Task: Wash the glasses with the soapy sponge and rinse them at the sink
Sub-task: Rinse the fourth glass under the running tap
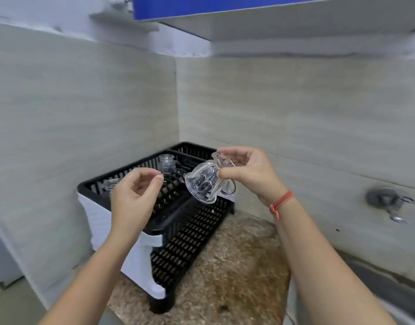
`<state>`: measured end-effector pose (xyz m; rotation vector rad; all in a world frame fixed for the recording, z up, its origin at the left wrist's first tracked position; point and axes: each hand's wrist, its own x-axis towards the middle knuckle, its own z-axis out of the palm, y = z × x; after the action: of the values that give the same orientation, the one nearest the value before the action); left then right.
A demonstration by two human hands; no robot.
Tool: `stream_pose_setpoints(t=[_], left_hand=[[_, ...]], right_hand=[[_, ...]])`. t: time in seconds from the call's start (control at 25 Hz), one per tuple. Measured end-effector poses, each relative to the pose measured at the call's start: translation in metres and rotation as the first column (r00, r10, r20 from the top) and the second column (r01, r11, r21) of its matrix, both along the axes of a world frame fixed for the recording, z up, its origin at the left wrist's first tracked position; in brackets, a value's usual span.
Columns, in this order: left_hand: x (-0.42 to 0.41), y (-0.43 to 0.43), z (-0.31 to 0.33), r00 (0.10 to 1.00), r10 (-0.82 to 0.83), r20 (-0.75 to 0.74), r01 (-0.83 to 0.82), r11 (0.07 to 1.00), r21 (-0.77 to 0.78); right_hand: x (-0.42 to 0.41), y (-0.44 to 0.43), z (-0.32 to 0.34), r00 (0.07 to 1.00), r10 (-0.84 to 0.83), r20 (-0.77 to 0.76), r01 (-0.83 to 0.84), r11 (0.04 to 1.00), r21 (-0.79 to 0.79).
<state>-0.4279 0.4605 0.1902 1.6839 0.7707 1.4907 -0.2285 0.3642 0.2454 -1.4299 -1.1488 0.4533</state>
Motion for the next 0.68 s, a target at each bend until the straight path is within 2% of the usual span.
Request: stream_pose_setpoints(t=[0.08,0.24,0.44,0.68], left_hand=[[-0.024,0.038,0.005,1.000,-0.001,0.032,0.003,0.998,-0.067],[-0.041,0.081,-0.001,0.998,-0.041,0.047,0.048,0.987,-0.156],[-0.039,0.101,-0.015,0.997,-0.079,0.012,0.080,0.977,-0.198],[-0.035,0.112,-0.020,0.997,-0.071,-0.010,0.067,0.973,-0.220]], right_hand=[[-0.022,0.040,0.011,0.997,0.080,0.024,-0.079,0.997,-0.017],[-0.049,0.094,0.007,0.963,0.173,0.206,-0.134,0.972,-0.191],[-0.058,0.126,-0.018,0.870,0.337,0.359,-0.167,0.888,-0.428],[-0.069,0.132,-0.041,0.731,0.509,0.455,-0.160,0.776,-0.611]])
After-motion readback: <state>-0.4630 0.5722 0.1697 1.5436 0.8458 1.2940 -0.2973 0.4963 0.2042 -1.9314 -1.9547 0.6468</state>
